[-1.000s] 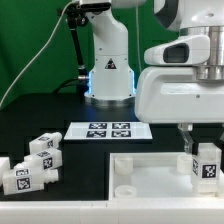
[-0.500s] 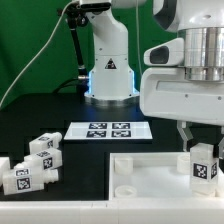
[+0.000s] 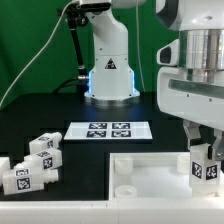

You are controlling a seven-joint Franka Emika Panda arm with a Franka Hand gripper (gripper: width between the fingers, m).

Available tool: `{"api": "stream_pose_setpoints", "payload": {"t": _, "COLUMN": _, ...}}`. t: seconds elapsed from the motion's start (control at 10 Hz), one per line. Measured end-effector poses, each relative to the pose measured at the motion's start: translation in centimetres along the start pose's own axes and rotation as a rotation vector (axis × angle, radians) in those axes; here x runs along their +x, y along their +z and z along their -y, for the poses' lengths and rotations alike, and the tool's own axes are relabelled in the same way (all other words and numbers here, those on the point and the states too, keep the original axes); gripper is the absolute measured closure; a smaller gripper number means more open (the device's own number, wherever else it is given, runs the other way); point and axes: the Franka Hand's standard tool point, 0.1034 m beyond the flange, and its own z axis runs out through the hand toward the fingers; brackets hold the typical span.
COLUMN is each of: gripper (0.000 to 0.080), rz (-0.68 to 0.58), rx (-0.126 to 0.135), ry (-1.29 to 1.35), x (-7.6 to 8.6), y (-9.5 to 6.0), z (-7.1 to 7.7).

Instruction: Assemble one leg

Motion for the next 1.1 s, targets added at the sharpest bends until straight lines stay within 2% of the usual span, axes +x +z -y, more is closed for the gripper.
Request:
{"api": "stream_pose_setpoints", "payload": {"t": 0.2, "gripper": 0.0267, "rz": 0.0, "rx": 0.0, "ry": -0.056, "x": 0.01, "y": 0.03, "z": -0.02}}
{"api": "stream_pose_setpoints", "payload": {"t": 0.3, "gripper": 0.0267, "rz": 0.0, "rx": -0.002, "ry": -0.117, "x": 0.2, "y": 0.04, "z": -0.09}}
{"api": "stream_pose_setpoints", "payload": {"t": 0.4, "gripper": 0.0172, "rz": -0.002, "rx": -0.002, "ry": -0.218, "x": 0.28, "y": 0.05, "z": -0.11}}
{"api": "stream_pose_setpoints", "payload": {"t": 0.7, "gripper": 0.0151, "rz": -0.007, "rx": -0.006, "ry": -0.541, "x": -0.39, "y": 0.03, "z": 0.05}}
{"api": "stream_pose_setpoints", "payload": {"t": 1.1, "gripper": 0.015, "rz": -0.004, "rx": -0.015, "ry": -1.046, "x": -0.23, "y": 0.11, "z": -0.05}}
